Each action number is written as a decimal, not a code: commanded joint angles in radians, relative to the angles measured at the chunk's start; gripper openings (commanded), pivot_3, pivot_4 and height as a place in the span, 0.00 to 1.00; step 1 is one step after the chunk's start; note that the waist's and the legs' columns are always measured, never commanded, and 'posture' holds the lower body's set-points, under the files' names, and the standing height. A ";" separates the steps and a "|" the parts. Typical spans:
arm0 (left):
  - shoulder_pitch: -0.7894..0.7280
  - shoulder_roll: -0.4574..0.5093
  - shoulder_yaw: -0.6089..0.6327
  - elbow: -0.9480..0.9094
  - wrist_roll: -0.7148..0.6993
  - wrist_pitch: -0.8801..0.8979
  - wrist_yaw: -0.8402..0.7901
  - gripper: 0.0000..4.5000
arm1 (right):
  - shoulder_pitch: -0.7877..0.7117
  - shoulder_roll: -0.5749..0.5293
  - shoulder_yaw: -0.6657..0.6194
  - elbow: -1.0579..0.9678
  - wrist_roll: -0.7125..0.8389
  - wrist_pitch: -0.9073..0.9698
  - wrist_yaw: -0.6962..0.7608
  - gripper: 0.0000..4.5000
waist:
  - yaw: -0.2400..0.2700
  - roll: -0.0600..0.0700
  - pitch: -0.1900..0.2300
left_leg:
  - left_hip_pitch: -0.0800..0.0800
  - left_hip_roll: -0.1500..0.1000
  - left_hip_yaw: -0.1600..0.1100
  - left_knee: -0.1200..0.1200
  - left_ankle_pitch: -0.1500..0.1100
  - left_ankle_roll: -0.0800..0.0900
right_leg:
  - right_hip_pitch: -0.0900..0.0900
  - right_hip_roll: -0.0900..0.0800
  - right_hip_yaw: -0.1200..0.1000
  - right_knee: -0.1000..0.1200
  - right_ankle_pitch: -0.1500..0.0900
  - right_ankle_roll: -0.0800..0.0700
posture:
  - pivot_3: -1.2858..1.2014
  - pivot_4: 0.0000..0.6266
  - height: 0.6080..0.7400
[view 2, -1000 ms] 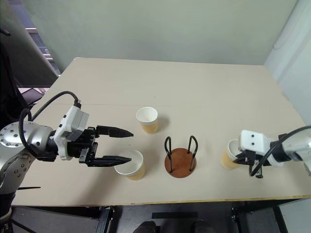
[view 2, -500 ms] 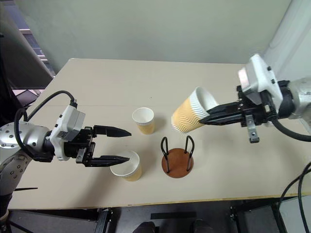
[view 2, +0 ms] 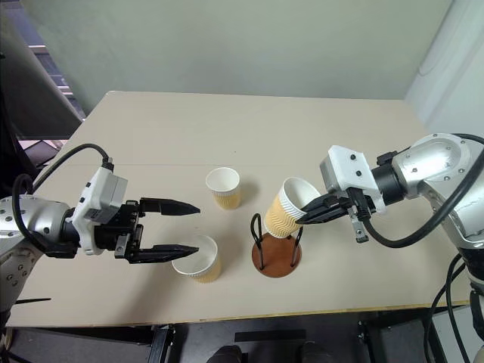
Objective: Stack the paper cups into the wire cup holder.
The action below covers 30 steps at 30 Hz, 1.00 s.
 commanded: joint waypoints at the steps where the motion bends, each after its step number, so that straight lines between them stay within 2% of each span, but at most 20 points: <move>1: 0.009 0.016 0.040 -0.039 -0.016 0.003 0.009 0.84 | -0.005 0.009 0.006 -0.010 -0.034 -0.032 0.015 0.01 | 0.000 0.000 0.000 | 0.000 0.000 0.000 0.000 0.000 0.000 | 0.000 0.000 0.000 0.000 0.000 0.000 | 0.52 0.24 1.00; 6: 0.018 0.019 0.047 -0.041 -0.019 0.004 0.011 0.84 | -0.018 0.038 0.016 -0.010 -0.061 -0.030 0.014 0.01 | 0.000 0.000 0.000 | 0.000 0.000 0.000 0.000 0.000 0.000 | 0.000 0.000 0.000 0.000 0.000 0.000 | 0.52 0.24 1.00; 9: 0.021 0.022 0.049 -0.041 -0.019 0.003 0.009 0.84 | -0.019 0.042 0.013 -0.017 -0.065 -0.022 0.013 0.13 | 0.000 0.000 0.000 | 0.000 0.000 0.000 0.000 0.000 0.000 | 0.000 0.000 0.000 0.000 0.000 0.000 | 0.52 0.24 1.00; 17: -0.012 0.060 -0.002 0.026 0.058 -0.041 -0.025 0.84 | 0.004 0.027 -0.035 -0.029 -0.059 0.030 -0.041 0.77 | 0.000 0.000 0.000 | 0.000 0.000 0.000 0.000 0.000 0.000 | 0.000 0.000 0.000 0.000 0.000 0.000 | 0.52 0.24 1.00; 19: -0.036 0.074 -0.032 0.064 0.096 -0.062 -0.037 0.84 | 0.046 0.021 -0.119 -0.016 -0.015 0.065 -0.083 0.94 | 0.003 0.000 0.000 | 0.000 0.000 0.000 0.000 0.000 0.000 | 0.000 0.000 0.000 0.000 0.000 0.000 | 0.52 0.24 1.00; 20: -0.051 0.084 -0.053 0.085 0.123 -0.074 -0.045 0.84 | 0.082 0.030 -0.197 0.002 0.021 0.071 -0.109 0.99 | 0.006 0.000 0.000 | 0.000 0.000 -0.001 0.000 0.000 0.000 | 0.000 0.000 0.001 0.000 0.000 -0.001 | 0.52 0.24 1.00; 23: -0.089 0.105 -0.116 0.143 0.189 -0.115 -0.084 0.84 | 0.246 0.036 -0.439 0.042 0.098 0.009 -0.104 0.99 | 0.014 -0.001 0.000 | 0.000 0.001 -0.001 0.001 0.000 0.000 | 0.000 -0.001 0.001 -0.001 0.000 -0.001 | 0.52 0.24 1.00; 25: -0.121 0.110 -0.165 0.180 0.223 -0.136 -0.118 0.84 | 0.397 -0.003 -0.610 0.007 0.200 0.073 -0.038 0.99 | 0.024 -0.001 0.000 | -0.001 0.000 -0.001 0.000 0.000 0.000 | 0.000 -0.002 0.002 -0.002 0.000 -0.001 | 0.52 0.24 1.00; 27: -0.150 0.111 -0.212 0.202 0.253 -0.148 -0.145 0.84 | 0.469 -0.016 -0.710 -0.029 0.272 0.129 -0.064 0.99 | 0.024 -0.001 0.000 | -0.001 0.000 0.000 -0.001 -0.001 0.001 | -0.001 -0.003 0.003 -0.002 -0.001 -0.002 | 0.52 0.24 1.00; 30: -0.181 0.112 -0.262 0.243 0.297 -0.173 -0.182 0.84 | 0.496 -0.015 -0.793 -0.096 0.394 0.194 -0.139 0.99 | 0.009 -0.001 0.000 | -0.001 -0.002 0.006 0.000 -0.001 0.000 | -0.002 0.000 0.004 -0.002 -0.001 -0.002 | 0.52 0.24 1.00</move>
